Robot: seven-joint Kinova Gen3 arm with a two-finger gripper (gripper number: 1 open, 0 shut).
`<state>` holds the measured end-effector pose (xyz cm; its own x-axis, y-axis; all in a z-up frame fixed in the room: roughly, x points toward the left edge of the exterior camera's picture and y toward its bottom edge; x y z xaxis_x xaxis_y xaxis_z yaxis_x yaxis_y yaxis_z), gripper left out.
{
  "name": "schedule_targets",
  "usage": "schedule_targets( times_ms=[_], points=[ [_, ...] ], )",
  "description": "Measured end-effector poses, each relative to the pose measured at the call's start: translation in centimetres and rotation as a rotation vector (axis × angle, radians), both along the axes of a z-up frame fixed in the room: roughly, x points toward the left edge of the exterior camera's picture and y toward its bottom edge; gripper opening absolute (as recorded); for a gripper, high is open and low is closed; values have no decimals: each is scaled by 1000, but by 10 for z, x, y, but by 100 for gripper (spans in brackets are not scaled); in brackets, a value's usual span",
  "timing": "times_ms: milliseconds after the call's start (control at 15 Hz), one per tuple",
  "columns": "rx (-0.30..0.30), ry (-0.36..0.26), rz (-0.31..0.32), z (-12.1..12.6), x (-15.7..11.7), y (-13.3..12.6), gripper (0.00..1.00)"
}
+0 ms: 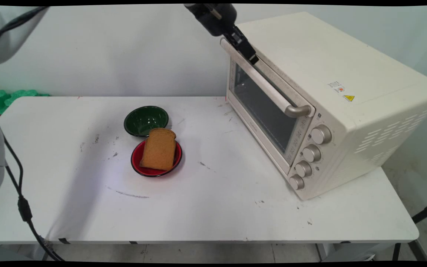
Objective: Open the oven
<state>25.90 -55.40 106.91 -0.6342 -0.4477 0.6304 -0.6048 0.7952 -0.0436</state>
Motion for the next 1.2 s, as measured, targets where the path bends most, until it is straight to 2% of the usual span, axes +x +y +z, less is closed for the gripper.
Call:
schedule_targets(
  times_ms=[667, 1200],
  points=[
    [30, -50, -26, -16, -23, -12, 0],
    [68, -61, -17, -31, -10, 10, 0]
  ],
)
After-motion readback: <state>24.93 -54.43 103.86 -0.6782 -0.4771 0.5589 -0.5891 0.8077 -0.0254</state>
